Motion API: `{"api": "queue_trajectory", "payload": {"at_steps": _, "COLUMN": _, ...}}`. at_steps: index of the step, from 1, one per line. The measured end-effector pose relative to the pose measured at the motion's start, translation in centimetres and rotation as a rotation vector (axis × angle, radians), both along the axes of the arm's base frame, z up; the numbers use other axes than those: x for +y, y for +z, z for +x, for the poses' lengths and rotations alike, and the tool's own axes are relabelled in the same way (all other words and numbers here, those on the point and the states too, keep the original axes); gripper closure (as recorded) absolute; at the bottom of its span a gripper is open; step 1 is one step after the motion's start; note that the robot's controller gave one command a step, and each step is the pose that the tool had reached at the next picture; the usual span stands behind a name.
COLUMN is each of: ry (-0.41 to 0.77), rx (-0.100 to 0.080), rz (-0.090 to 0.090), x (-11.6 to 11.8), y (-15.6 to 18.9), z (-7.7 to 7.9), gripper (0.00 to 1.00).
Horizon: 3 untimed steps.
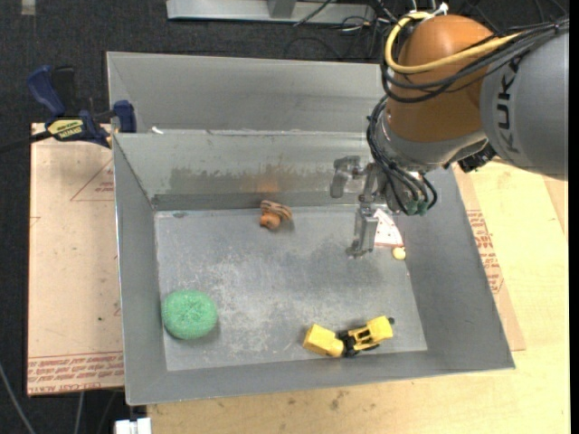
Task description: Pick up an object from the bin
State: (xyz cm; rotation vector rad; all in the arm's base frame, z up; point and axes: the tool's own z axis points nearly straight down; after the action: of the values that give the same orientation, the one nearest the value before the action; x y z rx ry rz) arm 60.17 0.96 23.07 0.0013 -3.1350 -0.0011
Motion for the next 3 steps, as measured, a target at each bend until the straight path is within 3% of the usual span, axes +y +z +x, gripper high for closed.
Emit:
{"api": "queue_trajectory", "payload": {"at_steps": 1, "ry": 0.0, "rx": -0.008, "rz": 0.0, "x": 0.0, "y": 0.5, "z": 0.1, "gripper": 0.0}}
{"api": "queue_trajectory", "payload": {"at_steps": 2, "ry": -0.035, "rx": -0.01, "rz": 0.0, "x": 1.7, "y": 1.1, "z": 1.4, "gripper": 0.0}}
{"api": "queue_trajectory", "payload": {"at_steps": 3, "ry": 0.019, "rx": -0.011, "rz": 0.0, "x": 6.0, "y": 1.3, "z": 2.4, "gripper": 0.0}}
